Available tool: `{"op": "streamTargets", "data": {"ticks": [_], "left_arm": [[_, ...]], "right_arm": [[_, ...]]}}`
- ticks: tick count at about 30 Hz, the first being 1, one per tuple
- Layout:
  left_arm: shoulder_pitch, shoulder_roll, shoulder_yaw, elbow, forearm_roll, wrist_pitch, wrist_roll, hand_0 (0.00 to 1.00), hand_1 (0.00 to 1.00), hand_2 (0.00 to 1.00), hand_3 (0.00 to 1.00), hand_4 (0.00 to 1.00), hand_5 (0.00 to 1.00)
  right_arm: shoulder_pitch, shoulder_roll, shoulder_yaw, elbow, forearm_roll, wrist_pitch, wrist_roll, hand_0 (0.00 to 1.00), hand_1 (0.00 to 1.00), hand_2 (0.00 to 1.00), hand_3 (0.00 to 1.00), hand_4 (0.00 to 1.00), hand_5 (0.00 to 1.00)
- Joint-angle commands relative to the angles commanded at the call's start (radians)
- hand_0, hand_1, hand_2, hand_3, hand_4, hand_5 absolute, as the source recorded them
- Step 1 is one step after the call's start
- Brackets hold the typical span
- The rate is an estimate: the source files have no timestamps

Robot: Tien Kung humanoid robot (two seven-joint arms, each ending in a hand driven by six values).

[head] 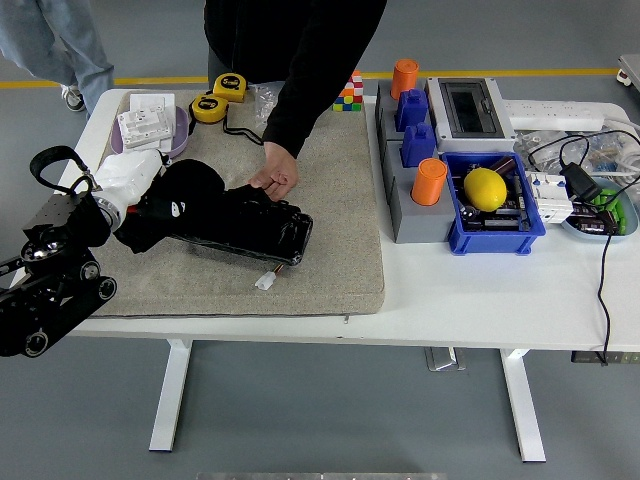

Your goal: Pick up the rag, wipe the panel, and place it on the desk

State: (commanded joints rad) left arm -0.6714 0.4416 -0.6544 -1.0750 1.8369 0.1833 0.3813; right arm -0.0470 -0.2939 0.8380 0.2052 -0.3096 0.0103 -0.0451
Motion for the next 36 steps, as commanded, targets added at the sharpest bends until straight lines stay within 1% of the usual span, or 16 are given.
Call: {"op": "streamTargets", "data": {"ticks": [10, 16, 19, 23, 27, 29, 36], "left_arm": [[0.004, 0.004, -0.013, 0.021, 0.002, 0.005, -0.003, 0.256, 0.164, 0.317, 0.554, 0.541, 0.062], [0.004, 0.003, -0.013, 0.023, 0.000, 0.006, -0.003, 0.256, 0.163, 0.317, 0.555, 0.540, 0.060], [0.005, -0.002, -0.008, 0.023, -0.002, 0.008, -0.003, 0.255, 0.163, 0.318, 0.554, 0.540, 0.059], [0.003, -0.010, 0.003, 0.010, -0.002, 0.009, -0.001, 0.251, 0.163, 0.317, 0.555, 0.540, 0.058], [-0.001, -0.025, 0.019, -0.007, -0.002, 0.009, 0.005, 0.251, 0.163, 0.317, 0.555, 0.540, 0.058], [-0.003, -0.033, 0.040, -0.028, 0.000, 0.008, 0.012, 0.250, 0.164, 0.317, 0.554, 0.542, 0.059], [-0.017, -0.052, 0.086, -0.059, -0.003, 0.007, 0.023, 0.250, 0.163, 0.317, 0.556, 0.540, 0.057]], "right_arm": [[-0.002, 0.000, 0.005, -0.001, -0.003, 0.000, -0.001, 0.747, 0.710, 0.704, 0.604, 0.998, 0.522], [-0.001, 0.000, 0.004, -0.001, -0.001, 0.000, -0.001, 0.746, 0.710, 0.704, 0.604, 0.998, 0.523], [0.000, 0.001, 0.003, -0.001, 0.000, 0.000, 0.000, 0.747, 0.710, 0.704, 0.604, 0.998, 0.524], [0.000, 0.001, 0.003, -0.002, 0.000, 0.001, -0.001, 0.747, 0.710, 0.703, 0.604, 0.998, 0.524], [0.001, -0.001, 0.000, -0.002, 0.003, 0.001, 0.000, 0.747, 0.710, 0.703, 0.604, 0.998, 0.524], [0.002, -0.001, -0.002, -0.003, 0.006, 0.001, 0.001, 0.746, 0.710, 0.704, 0.604, 0.998, 0.526], [0.004, -0.002, -0.004, -0.004, 0.007, 0.002, 0.001, 0.747, 0.710, 0.704, 0.604, 0.998, 0.527]]}}
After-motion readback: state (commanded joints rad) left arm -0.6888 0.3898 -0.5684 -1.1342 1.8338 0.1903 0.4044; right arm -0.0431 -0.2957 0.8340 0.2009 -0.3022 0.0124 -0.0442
